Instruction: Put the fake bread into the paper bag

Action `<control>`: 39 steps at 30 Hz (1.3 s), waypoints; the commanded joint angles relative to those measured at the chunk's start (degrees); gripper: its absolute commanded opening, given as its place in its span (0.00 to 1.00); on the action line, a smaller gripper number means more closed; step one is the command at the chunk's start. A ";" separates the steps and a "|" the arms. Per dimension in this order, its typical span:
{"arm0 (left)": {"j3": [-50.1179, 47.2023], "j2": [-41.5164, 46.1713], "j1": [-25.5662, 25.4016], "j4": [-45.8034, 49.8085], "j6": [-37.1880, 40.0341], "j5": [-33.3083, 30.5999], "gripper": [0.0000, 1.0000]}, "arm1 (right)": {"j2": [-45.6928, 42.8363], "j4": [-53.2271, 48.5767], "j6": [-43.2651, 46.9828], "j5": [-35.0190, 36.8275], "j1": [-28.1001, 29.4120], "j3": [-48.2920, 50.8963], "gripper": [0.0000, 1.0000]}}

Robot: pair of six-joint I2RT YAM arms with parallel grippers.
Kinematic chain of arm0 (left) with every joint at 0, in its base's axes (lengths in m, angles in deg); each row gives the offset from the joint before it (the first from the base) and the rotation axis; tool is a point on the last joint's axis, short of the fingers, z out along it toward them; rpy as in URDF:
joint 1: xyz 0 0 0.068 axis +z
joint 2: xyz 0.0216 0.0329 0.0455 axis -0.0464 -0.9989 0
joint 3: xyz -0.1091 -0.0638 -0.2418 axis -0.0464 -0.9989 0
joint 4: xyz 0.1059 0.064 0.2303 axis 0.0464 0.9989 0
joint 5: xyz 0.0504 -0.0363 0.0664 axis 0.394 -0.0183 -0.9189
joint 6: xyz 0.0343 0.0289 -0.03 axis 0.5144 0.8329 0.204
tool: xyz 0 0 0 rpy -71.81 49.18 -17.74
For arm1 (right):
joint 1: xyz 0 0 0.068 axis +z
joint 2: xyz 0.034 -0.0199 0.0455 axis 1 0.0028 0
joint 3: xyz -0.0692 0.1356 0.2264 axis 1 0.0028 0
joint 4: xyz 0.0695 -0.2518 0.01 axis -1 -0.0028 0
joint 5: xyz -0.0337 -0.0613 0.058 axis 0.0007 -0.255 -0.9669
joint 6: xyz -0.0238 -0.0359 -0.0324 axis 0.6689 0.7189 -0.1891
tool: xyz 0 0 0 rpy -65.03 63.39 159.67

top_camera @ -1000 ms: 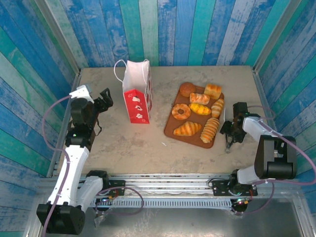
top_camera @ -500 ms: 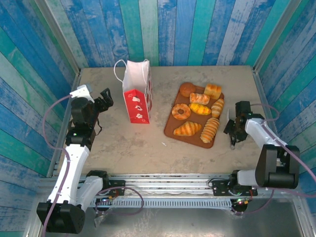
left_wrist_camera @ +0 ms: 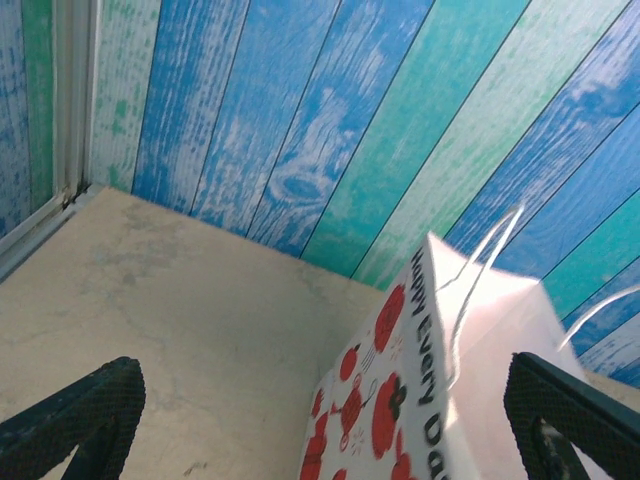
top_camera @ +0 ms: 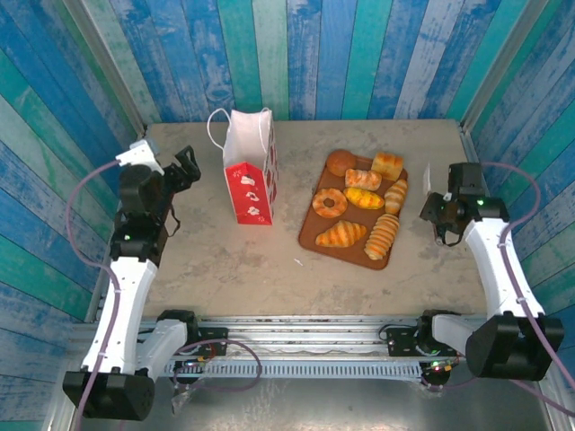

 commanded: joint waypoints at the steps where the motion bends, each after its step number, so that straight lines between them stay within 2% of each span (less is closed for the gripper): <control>1: 5.28 -2.63 0.22 4.19 0.74 4.78 0.96 | -1.73 -2.31 1.20 -3.31 -0.34 -3.89 0.58; 10: 13.28 -15.25 0.26 12.14 -0.99 25.96 0.97 | -1.48 -4.39 2.02 -10.95 -0.09 -8.97 0.59; 16: 11.08 -20.26 -0.25 9.90 -3.35 33.56 0.98 | -1.39 -5.38 2.95 -14.12 0.30 -8.78 0.59; 20: 10.76 -23.94 -1.43 8.07 -4.34 35.55 1.00 | -0.40 -8.07 4.45 -14.01 0.82 -9.80 0.59; 28: 9.95 -25.88 -3.50 4.41 -6.87 38.21 0.93 | 3.61 -11.86 7.68 -11.78 2.58 -12.47 0.59; 35: 9.61 -25.86 -5.04 2.91 -7.77 39.22 0.92 | 12.81 -11.78 12.70 -9.72 3.33 -17.19 0.59; 39: 9.26 -25.13 -5.17 3.01 -7.71 39.05 0.92 | 16.34 -11.61 12.64 -10.52 3.33 -18.95 0.59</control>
